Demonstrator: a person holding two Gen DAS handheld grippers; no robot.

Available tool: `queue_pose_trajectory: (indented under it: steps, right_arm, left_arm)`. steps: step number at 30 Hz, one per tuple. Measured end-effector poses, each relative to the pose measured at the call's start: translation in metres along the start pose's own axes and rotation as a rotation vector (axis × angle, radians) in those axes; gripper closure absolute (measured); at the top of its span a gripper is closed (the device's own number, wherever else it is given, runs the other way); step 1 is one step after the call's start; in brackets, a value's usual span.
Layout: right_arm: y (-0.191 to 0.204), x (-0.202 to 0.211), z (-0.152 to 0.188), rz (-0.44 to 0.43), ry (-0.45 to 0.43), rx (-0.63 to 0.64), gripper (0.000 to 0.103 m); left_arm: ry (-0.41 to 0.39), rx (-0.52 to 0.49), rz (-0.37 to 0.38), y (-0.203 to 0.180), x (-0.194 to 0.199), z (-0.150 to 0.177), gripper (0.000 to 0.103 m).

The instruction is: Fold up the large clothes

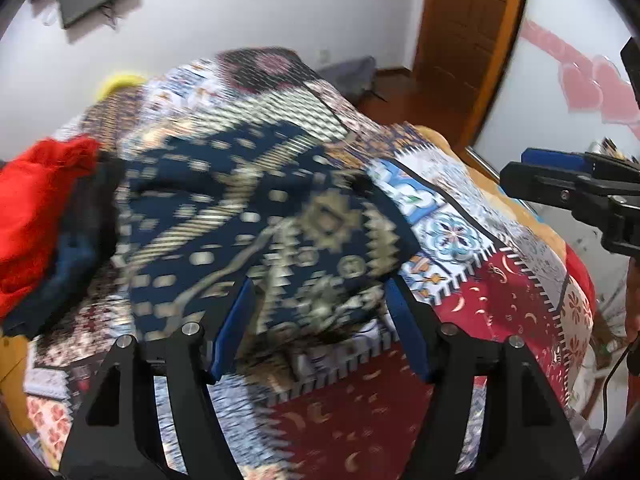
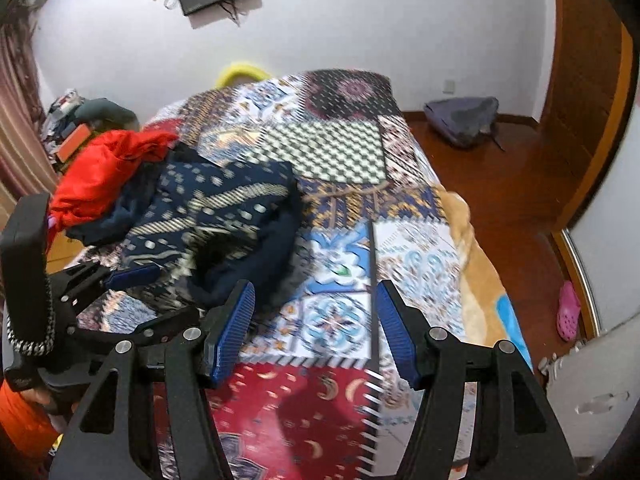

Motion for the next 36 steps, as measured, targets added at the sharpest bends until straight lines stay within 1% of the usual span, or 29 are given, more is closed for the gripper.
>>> queue_pose_trajectory:
  steps: [2, 5, 7, 9, 10, 14, 17, 18, 21, 24, 26, 28, 29, 31, 33, 36]
  right_arm:
    - [0.008, -0.001, -0.003, -0.014, -0.004, 0.016, 0.044]
    - [0.024, -0.005, -0.010, -0.036, -0.006, 0.048, 0.044]
    - [0.033, -0.010, -0.012, -0.054, -0.004, 0.059, 0.044]
    - [0.043, -0.019, -0.015, -0.076, 0.007, 0.057, 0.044]
    - [0.047, -0.025, -0.016, -0.090, 0.016, 0.054, 0.044]
    - [0.061, -0.048, -0.020, -0.157, 0.061, 0.031, 0.044]
    - [0.067, -0.064, -0.022, -0.165, 0.083, 0.027, 0.044]
    - [0.066, -0.070, -0.022, -0.160, 0.091, 0.023, 0.044]
    - [0.054, -0.085, -0.020, -0.134, 0.121, -0.013, 0.044]
    - [0.031, -0.100, -0.011, -0.089, 0.180, -0.055, 0.044]
    - [0.014, -0.108, 0.002, -0.090, 0.239, -0.080, 0.044]
    - [0.004, -0.111, 0.014, -0.103, 0.263, -0.092, 0.042]
    - [0.002, -0.110, 0.017, -0.110, 0.258, -0.084, 0.042]
    - [0.005, -0.105, 0.020, -0.088, 0.249, -0.041, 0.042]
    - [0.012, -0.100, 0.015, -0.065, 0.251, -0.007, 0.042]
    - [0.022, -0.089, 0.002, -0.078, 0.222, 0.022, 0.042]
  left_arm:
    - [-0.035, 0.030, -0.030, 0.015, 0.017, 0.001, 0.035]
    - [-0.091, 0.072, -0.088, 0.042, 0.037, -0.003, 0.030]
    - [-0.116, 0.107, -0.116, 0.060, 0.041, -0.008, 0.022]
    - [-0.130, 0.143, -0.154, 0.077, 0.042, -0.011, 0.019]
    - [-0.124, 0.161, -0.170, 0.086, 0.039, -0.012, 0.019]
    - [-0.067, 0.201, -0.183, 0.109, 0.015, -0.008, 0.019]
    - [0.001, 0.201, -0.192, 0.115, -0.014, 0.002, 0.019]
    - [0.007, 0.204, -0.183, 0.116, -0.020, 0.006, 0.018]
    - [0.009, 0.237, -0.159, 0.123, -0.032, 0.019, 0.012]
    - [0.007, 0.275, -0.129, 0.131, -0.037, 0.024, 0.011]
    - [0.003, 0.283, -0.113, 0.133, -0.039, 0.027, 0.011]
    - [0.002, 0.270, -0.115, 0.132, -0.040, 0.027, 0.008]
    - [0.001, 0.259, -0.123, 0.130, -0.042, 0.028, 0.008]
    - [-0.002, 0.243, -0.140, 0.127, -0.044, 0.027, 0.008]
    - [-0.004, 0.226, -0.157, 0.126, -0.043, 0.023, 0.008]
    - [-0.008, 0.198, -0.175, 0.125, -0.033, 0.017, 0.008]
Point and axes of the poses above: each gripper's, at about its wrist camera, not at the fingertips, and x roughly against the way its jaws point, y to its left, z to its underside, the point moved 2 cm from there along -x, roughly the way its jaws point, and after that the axes turned 3 degrees about y, right-handed, at the moved point
